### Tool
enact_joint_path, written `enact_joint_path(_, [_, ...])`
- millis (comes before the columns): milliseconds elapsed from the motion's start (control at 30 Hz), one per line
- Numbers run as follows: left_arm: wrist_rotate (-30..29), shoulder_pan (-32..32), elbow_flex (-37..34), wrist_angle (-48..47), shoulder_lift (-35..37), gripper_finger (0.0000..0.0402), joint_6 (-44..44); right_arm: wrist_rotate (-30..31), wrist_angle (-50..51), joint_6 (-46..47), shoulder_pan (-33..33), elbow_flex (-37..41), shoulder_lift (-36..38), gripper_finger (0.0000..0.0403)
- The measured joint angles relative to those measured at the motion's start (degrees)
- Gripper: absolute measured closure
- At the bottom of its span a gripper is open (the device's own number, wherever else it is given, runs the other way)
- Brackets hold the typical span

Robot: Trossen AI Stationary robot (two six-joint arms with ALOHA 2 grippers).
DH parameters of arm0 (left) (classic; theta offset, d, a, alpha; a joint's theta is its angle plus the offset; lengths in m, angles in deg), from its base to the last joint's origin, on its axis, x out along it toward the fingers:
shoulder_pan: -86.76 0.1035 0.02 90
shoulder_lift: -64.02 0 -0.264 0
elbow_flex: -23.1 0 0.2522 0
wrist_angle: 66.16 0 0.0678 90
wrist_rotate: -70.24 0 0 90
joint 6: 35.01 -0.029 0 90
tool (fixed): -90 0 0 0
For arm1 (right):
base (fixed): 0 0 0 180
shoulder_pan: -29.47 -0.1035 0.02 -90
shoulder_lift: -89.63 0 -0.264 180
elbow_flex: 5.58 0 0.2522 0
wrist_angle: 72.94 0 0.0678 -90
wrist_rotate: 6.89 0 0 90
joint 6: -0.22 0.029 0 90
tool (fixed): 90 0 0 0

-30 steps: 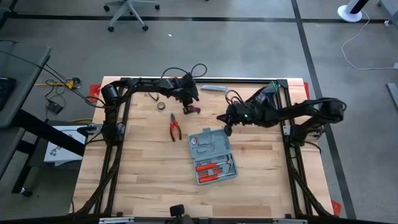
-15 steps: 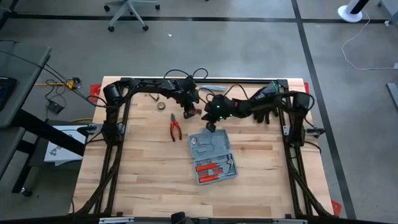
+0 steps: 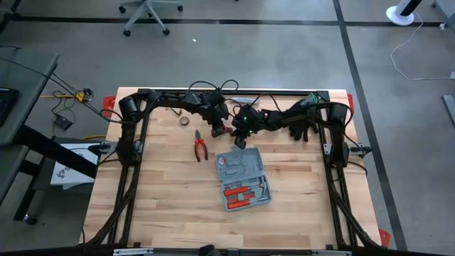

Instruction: Prefit tool cases

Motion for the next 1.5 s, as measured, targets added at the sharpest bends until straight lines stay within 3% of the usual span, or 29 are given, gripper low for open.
enact_joint_path(467, [-0.3, -0.6, 0.0, 0.3, 0.0, 0.0374, 0.5, 0.5, -6.1, 0.0, 0.1, 0.0, 0.1, 0.0403])
enact_joint_path(833, [0.1, -0.6, -0.1, 0.4, -0.1, 0.0374, 0.8, -0.2, -0.2, 1.1, 2.4, -0.2, -0.7, 0.0403])
enact_joint_path(1033, [7.9, -0.6, -0.1, -0.4, 0.3, 0.0374, 1.5, -0.7, 0.4, 0.9, 2.7, -0.2, -1.1, 0.0403])
enact_joint_path(1233, [8.1, -0.1, -0.1, 0.3, 3.6, 0.0372, 1.9, -0.6, 1.2, 0.8, 2.8, -0.2, -1.2, 0.0403])
enact_joint_path(1500, [4.3, 1.9, 0.0, -2.4, 3.7, 0.0322, 4.1, -0.5, 2.2, 0.4, 3.0, -0.2, -1.3, 0.0403])
